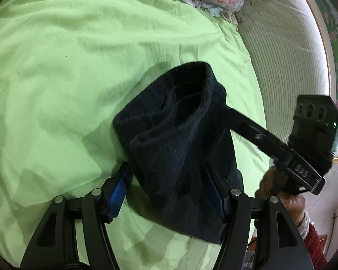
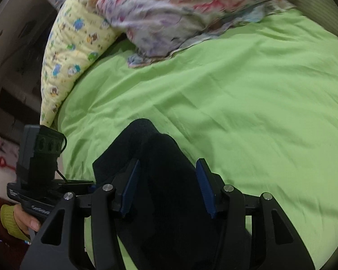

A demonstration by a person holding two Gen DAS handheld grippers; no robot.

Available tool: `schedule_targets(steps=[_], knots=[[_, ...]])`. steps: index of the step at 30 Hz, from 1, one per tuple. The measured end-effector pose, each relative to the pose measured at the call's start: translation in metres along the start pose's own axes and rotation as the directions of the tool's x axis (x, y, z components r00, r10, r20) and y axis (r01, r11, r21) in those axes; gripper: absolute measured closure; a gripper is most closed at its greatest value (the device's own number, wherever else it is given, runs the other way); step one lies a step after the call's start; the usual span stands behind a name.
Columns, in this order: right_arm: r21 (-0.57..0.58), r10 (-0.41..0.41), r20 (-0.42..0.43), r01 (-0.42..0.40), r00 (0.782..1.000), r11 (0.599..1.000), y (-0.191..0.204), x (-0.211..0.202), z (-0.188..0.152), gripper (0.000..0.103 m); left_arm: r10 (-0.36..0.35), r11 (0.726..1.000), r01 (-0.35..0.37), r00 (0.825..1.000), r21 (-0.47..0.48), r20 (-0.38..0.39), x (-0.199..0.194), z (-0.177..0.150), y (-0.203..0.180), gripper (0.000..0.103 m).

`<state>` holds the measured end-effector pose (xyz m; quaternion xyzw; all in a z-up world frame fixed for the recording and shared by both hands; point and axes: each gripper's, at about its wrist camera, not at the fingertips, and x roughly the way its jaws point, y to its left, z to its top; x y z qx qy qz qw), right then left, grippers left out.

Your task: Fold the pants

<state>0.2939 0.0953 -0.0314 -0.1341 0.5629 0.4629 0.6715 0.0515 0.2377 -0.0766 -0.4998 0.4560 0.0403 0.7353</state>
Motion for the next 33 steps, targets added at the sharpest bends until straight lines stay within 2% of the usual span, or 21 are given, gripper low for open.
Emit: schedule_targets(steps=[3,7,10,11,15,21,25,28,33], knots=[[-0.004,0.028,-0.032,-0.028,0.999,1.000,-0.001,0.014,0.007,0.050,-0.004,1.000,0.004,1.000,0.003,0.008,0.004,0.007,-0.002,0.039],[-0.018,0.038,-0.028,-0.038,0.999,0.999,0.000,0.016,0.007,0.065,0.007,0.999,-0.008,1.000,0.037,0.030,0.007,0.009,-0.006,0.042],[-0.016,0.050,-0.010,-0.050,0.999,0.999,-0.002,0.008,0.003,0.075,0.023,0.998,-0.026,0.999,0.052,0.048,0.006,0.009,-0.007,0.057],[-0.010,0.061,0.000,-0.061,0.998,0.998,-0.003,0.004,0.002,0.076,0.030,0.998,-0.033,0.998,0.056,0.050,0.007,0.010,-0.007,0.068],[0.007,0.082,0.044,-0.082,0.996,0.997,-0.005,-0.013,-0.001,0.077,0.008,0.997,-0.012,0.998,0.080,0.057,0.006,0.012,-0.016,0.074],[0.033,0.099,0.127,-0.104,0.987,0.994,-0.007,-0.047,-0.010,0.078,-0.017,0.987,0.005,0.997,0.161,0.077,-0.008,0.005,-0.049,0.078],[0.046,0.111,0.184,-0.121,0.977,0.992,-0.010,-0.076,-0.022,0.078,-0.060,0.980,0.042,0.995,0.194,0.085,-0.017,0.000,-0.073,0.079],[0.060,0.108,0.233,-0.125,0.967,0.990,-0.016,-0.101,-0.035,0.078,-0.091,0.968,0.070,0.993,0.242,0.078,-0.021,-0.009,-0.096,0.079],[0.099,0.082,0.313,-0.118,0.946,0.988,-0.027,-0.144,-0.068,0.078,-0.136,0.932,0.115,0.990,0.342,0.038,-0.019,-0.027,-0.145,0.079]])
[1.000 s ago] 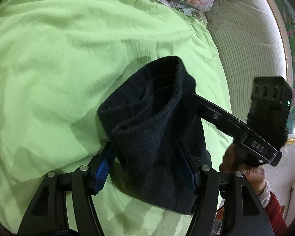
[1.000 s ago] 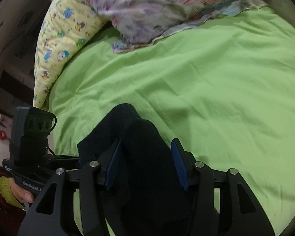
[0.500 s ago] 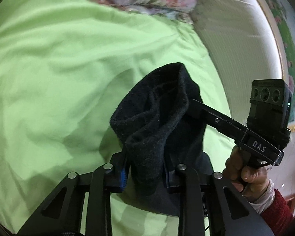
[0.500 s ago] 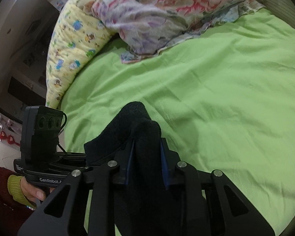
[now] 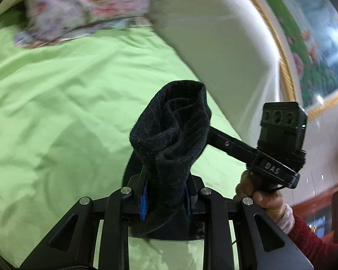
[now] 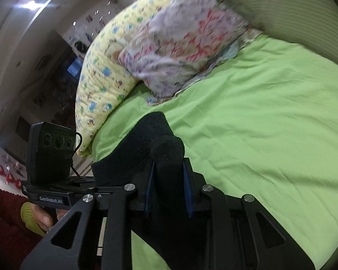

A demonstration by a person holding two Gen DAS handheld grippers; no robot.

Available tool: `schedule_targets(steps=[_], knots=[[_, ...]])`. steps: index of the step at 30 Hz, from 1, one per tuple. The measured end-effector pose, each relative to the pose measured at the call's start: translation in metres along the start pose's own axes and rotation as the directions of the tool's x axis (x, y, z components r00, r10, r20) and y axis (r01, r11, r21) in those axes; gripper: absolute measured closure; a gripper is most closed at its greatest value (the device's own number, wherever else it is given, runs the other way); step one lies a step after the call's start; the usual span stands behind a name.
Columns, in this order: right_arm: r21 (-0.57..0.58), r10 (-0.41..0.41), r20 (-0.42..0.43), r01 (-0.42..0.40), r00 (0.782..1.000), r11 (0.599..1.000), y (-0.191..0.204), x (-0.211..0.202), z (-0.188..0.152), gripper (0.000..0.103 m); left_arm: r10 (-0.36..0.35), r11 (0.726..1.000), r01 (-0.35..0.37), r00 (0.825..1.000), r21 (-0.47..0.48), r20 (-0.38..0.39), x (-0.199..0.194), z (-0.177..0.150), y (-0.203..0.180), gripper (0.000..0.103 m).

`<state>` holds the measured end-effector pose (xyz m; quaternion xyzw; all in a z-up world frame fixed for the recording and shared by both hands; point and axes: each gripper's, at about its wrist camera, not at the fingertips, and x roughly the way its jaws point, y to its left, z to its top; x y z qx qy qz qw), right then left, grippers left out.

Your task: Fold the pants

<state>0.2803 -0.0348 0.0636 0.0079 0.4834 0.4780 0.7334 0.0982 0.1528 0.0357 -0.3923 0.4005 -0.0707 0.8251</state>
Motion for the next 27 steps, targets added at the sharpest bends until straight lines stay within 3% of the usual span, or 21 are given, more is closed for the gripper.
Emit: schedule_targets(steps=[12,27], knots=[[0.174,-0.071,0.180,0.039,0.981,0.984,-0.037,-0.110,-0.078,0.079,-0.100,0.975,0.129,0.982,0.183,-0.160,0.043,-0.040,-0.104,0.079],[0.354,-0.202,0.293,0.091,0.935,0.931,-0.072,-0.178,-0.167,0.079,-0.071,0.919,0.201,0.931,0.340,-0.358,0.122,-0.096,-0.187,0.079]])
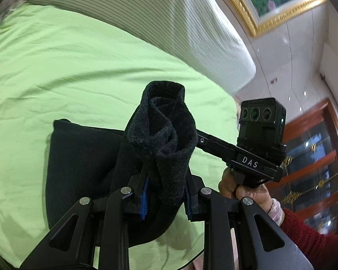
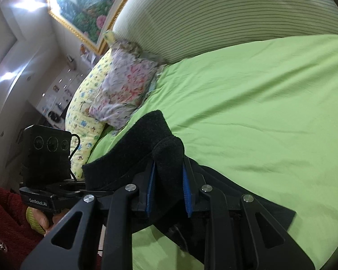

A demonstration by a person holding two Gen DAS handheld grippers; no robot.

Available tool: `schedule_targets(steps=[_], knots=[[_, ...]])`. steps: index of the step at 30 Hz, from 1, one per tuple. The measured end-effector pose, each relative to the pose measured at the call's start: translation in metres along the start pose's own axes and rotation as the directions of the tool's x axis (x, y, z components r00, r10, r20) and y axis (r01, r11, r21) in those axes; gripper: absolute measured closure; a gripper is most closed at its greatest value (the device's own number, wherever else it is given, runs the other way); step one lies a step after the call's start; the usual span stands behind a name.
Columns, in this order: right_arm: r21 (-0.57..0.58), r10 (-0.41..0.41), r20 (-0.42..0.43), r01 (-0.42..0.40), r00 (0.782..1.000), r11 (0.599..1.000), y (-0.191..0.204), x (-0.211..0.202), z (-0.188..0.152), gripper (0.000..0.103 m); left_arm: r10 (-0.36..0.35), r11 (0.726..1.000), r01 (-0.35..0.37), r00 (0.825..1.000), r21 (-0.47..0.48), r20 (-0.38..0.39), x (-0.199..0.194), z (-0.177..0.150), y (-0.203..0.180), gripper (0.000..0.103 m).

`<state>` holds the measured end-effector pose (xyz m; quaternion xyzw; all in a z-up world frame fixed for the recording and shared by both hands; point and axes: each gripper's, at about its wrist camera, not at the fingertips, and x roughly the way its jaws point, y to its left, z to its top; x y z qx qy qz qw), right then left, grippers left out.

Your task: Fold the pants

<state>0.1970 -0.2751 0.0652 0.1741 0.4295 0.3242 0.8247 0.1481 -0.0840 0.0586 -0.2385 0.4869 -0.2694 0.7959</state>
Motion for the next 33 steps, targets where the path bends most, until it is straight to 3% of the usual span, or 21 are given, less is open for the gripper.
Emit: schedule_targets(steps=[14,19,21,24,30,33], knots=[[0.140,-0.105,-0.015,0.106,0.994,0.984,-0.058,-0.018,-0.036,0.075,0.090,0.991,-0.076,0.988,0.111,-0.124,0.082,-0.008,-0.034,0.075],[0.217,-0.172,0.023,0.163,0.985,0.962,-0.075,-0.040,-0.044,0.075,0.078,0.990,-0.055,0.981,0.131,-0.177,0.108,-0.017,-0.042,0.058],[0.236,-0.200,0.020,0.189,0.980,0.953,-0.077,-0.046,-0.048,0.075,0.075,0.987,-0.046,0.979,0.153,-0.191,0.115,-0.018,-0.048,0.047],[0.251,-0.236,0.020,0.224,0.971,0.942,-0.074,-0.054,-0.054,0.072,0.061,0.985,-0.025,0.976,0.172,-0.210,0.120,-0.022,-0.057,0.041],[0.315,-0.322,0.062,0.287,0.945,0.905,-0.067,-0.071,-0.066,0.054,0.007,0.988,0.027,0.976,0.153,-0.220,0.109,-0.018,-0.053,0.036],[0.339,-0.361,0.087,0.313,0.928,0.887,-0.062,-0.079,-0.070,0.052,-0.006,0.990,0.034,0.979,0.135,-0.206,0.098,-0.014,-0.046,0.035]])
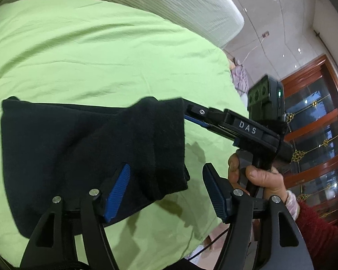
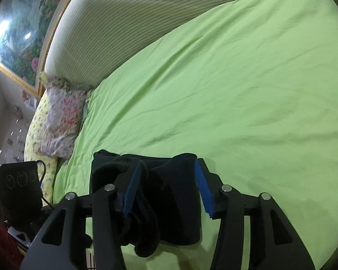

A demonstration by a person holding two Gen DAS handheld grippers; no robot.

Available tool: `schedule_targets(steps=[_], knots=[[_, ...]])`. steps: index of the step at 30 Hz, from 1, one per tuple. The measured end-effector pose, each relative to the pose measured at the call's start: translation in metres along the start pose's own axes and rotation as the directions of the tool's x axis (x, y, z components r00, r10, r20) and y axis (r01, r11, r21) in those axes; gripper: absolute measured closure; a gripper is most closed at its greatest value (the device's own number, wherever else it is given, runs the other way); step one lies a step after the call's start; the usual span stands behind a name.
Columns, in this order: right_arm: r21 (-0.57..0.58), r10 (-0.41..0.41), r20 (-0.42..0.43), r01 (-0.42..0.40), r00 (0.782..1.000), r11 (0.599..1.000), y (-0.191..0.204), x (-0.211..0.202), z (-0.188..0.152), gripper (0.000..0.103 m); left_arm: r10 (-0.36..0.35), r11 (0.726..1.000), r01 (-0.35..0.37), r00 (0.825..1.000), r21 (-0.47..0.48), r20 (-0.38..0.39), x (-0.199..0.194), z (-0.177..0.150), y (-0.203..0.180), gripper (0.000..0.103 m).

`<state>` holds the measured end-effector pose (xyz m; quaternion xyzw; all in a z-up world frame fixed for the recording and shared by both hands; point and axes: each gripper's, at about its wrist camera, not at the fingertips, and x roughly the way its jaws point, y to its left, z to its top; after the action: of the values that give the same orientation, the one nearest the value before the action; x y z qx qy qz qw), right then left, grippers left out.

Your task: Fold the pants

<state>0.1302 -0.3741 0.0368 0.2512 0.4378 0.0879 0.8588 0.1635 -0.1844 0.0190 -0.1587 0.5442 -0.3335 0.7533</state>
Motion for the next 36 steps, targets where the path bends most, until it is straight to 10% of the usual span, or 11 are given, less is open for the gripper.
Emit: schedule_targets(steps=[18,34,36], knots=[[-0.083,-0.094,0.062,0.099,0.994,0.992,0.047,-0.020,-0.038,0.034,0.100,0.976,-0.076,0.989,-0.206,0.109,-0.034,0.019,0.077,0.032],[-0.063,-0.107,-0.022,0.105,0.994,0.992,0.036,0.019,-0.038,0.034,0.213,0.935,-0.194,0.977,-0.295,0.032,0.011,0.062,0.132,0.024],[-0.091,-0.131,-0.024,0.129,0.991,0.988,0.038,0.021,-0.038,0.046,0.240,0.934,-0.225,0.971,-0.278,0.020,0.021,0.064,0.134,0.031]])
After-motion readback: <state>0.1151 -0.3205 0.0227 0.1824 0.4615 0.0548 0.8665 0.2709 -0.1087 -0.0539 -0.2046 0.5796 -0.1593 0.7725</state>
